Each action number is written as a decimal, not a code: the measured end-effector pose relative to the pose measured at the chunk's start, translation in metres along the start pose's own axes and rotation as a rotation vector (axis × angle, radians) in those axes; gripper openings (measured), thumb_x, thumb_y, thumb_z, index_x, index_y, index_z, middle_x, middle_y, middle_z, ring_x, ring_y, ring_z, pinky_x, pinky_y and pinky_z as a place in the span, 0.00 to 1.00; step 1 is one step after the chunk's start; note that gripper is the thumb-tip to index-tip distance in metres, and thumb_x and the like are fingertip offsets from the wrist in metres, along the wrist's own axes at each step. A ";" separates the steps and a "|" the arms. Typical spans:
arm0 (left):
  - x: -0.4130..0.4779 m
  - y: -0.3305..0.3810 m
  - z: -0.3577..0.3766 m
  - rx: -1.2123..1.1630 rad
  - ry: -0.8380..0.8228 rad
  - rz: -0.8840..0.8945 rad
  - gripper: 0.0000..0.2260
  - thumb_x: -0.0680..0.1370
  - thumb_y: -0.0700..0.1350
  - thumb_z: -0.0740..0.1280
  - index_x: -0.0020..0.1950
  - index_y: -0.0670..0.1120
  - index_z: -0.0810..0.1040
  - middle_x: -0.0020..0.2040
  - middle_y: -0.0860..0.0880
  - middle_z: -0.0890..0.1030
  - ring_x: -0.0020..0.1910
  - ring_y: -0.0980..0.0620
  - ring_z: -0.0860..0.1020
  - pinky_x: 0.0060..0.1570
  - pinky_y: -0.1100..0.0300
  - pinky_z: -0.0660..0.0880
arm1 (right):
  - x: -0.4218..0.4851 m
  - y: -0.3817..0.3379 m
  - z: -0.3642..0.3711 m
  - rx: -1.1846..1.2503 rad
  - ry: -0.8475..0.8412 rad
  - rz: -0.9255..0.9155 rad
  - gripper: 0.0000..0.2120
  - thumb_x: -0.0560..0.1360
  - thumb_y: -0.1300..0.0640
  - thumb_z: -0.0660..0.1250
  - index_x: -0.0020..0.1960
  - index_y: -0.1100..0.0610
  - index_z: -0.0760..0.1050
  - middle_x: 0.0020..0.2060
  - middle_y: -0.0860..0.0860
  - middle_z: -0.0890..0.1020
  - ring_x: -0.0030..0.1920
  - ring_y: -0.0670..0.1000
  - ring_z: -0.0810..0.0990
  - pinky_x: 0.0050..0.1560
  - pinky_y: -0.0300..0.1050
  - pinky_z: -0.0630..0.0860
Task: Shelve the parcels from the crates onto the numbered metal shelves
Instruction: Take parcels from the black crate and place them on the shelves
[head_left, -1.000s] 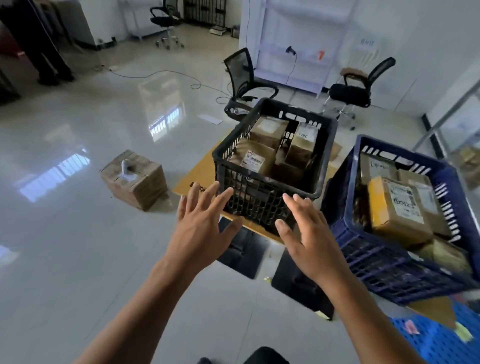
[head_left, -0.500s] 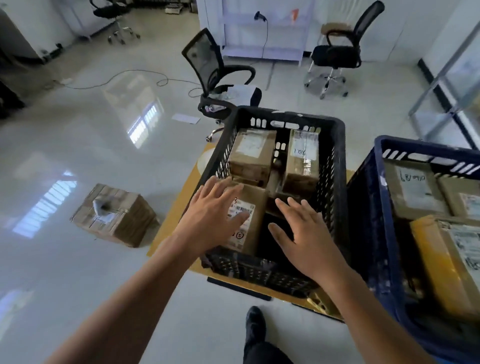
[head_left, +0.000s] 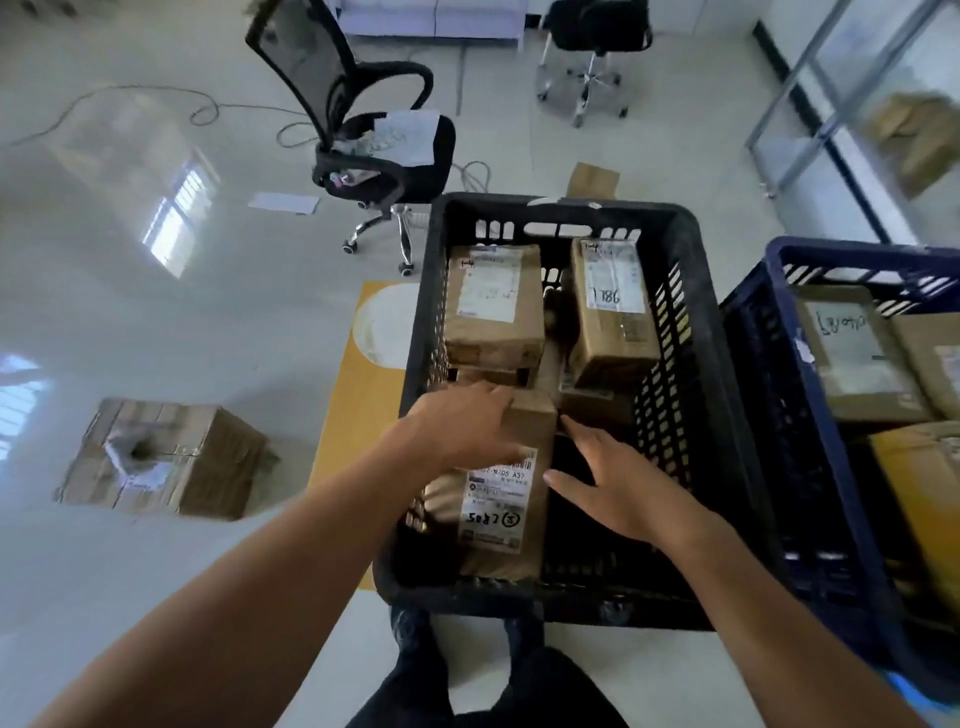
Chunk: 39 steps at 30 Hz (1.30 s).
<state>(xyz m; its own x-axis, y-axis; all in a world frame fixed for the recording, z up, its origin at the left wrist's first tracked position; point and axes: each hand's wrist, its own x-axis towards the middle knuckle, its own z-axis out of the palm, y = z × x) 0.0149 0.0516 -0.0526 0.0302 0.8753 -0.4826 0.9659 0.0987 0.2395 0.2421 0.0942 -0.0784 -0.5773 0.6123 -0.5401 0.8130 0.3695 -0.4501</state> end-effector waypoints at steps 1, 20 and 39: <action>-0.004 0.000 0.002 0.011 0.020 0.018 0.37 0.76 0.66 0.69 0.79 0.50 0.64 0.75 0.47 0.72 0.71 0.43 0.73 0.69 0.42 0.73 | 0.000 -0.002 0.001 -0.019 -0.005 0.013 0.43 0.79 0.29 0.58 0.85 0.43 0.44 0.84 0.47 0.56 0.82 0.54 0.60 0.79 0.60 0.62; -0.035 0.017 -0.002 -0.839 0.596 -0.070 0.47 0.67 0.55 0.83 0.78 0.65 0.57 0.72 0.54 0.75 0.67 0.53 0.76 0.66 0.50 0.76 | -0.014 0.009 -0.037 0.510 0.283 -0.132 0.39 0.77 0.36 0.70 0.82 0.38 0.55 0.68 0.36 0.68 0.68 0.33 0.70 0.73 0.44 0.70; -0.053 0.043 -0.049 -1.344 0.606 0.240 0.39 0.71 0.61 0.79 0.76 0.64 0.62 0.74 0.57 0.74 0.66 0.49 0.80 0.61 0.48 0.80 | -0.043 -0.030 -0.099 0.982 0.698 -0.412 0.28 0.73 0.41 0.74 0.68 0.29 0.65 0.58 0.46 0.84 0.60 0.51 0.85 0.55 0.46 0.84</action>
<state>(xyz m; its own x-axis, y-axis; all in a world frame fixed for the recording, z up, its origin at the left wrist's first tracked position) 0.0424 0.0329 0.0244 -0.2839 0.9588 0.0128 -0.0092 -0.0161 0.9998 0.2503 0.1260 0.0285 -0.3672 0.9227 0.1176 0.0129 0.1315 -0.9912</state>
